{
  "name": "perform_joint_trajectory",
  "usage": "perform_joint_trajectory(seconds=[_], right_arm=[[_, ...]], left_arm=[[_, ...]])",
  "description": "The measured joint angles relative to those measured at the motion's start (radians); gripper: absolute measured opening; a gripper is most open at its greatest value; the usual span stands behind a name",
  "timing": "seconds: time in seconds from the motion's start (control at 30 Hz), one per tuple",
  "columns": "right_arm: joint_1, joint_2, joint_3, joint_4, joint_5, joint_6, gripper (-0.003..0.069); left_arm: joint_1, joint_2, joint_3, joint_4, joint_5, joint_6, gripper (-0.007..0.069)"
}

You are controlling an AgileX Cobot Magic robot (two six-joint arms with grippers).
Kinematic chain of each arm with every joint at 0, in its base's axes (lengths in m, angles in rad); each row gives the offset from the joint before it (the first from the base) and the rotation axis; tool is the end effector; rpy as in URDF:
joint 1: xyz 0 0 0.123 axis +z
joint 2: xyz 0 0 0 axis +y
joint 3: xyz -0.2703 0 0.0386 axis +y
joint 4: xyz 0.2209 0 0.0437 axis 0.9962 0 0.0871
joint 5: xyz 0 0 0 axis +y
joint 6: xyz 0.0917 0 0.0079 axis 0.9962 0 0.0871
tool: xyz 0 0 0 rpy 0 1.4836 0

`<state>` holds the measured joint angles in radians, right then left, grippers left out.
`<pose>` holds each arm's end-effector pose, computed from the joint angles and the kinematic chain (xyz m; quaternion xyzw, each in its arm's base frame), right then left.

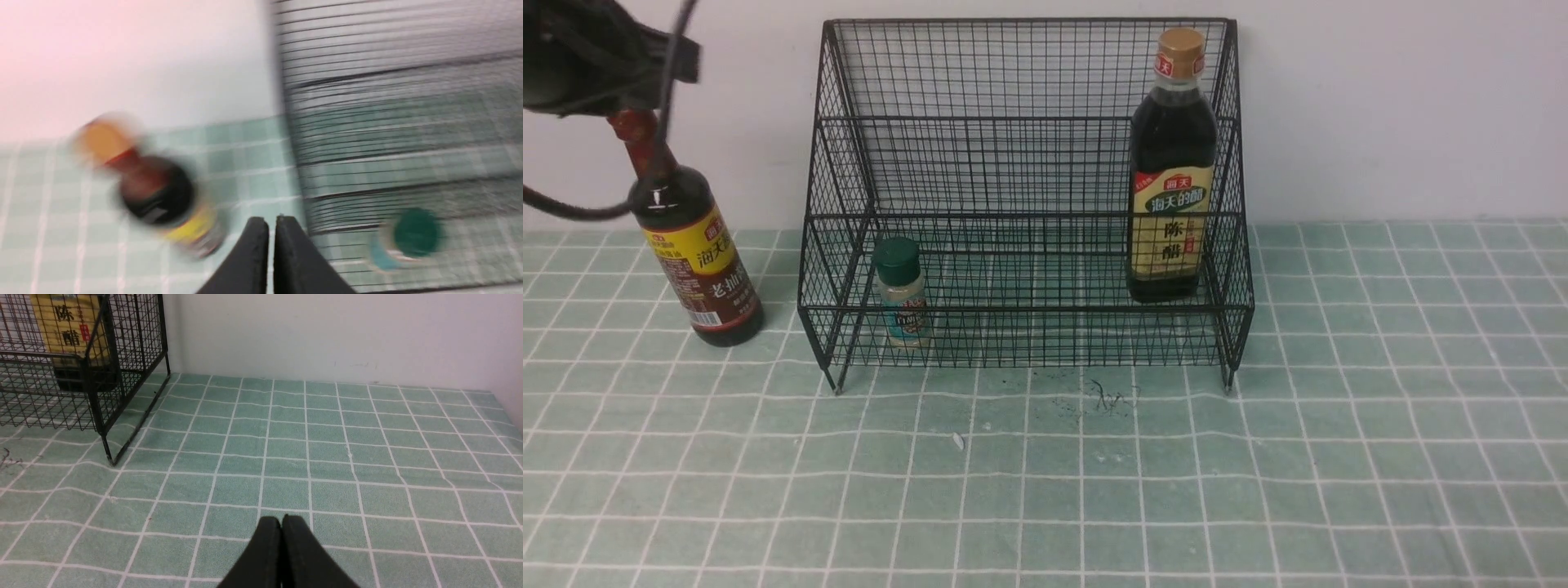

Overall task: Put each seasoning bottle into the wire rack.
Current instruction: Use the left arm to grab the condiment bottle closest to it

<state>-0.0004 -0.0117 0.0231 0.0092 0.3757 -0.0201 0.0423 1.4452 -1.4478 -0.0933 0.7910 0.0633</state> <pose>0.0385 0.0003 0.1723 -0.0055 0.8048 -0.0022 0.5935 0.2954 0.0064 0.3811 -0.0063 0.9061 -0.0216 0.4225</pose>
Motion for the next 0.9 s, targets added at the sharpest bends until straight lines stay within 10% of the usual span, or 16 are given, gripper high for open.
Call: perform_joint_trajectory(seconds=[0.3,0.73,0.9], right_arm=[[0.0,0.0,0.0,0.0,0.0,0.0,-0.0015],[0.0,0.0,0.0,0.0,0.0,0.0,-0.0015],[0.0,0.0,0.0,0.0,0.0,0.0,-0.0015]], left_arm=[[0.128,0.01,0.001,0.019,-0.093,-0.023,0.0036],[0.1,0.154,0.001,0.011,-0.312,0.05,0.0511],[0.098,0.22,0.001,0.011,-0.366,0.055,0.0586]])
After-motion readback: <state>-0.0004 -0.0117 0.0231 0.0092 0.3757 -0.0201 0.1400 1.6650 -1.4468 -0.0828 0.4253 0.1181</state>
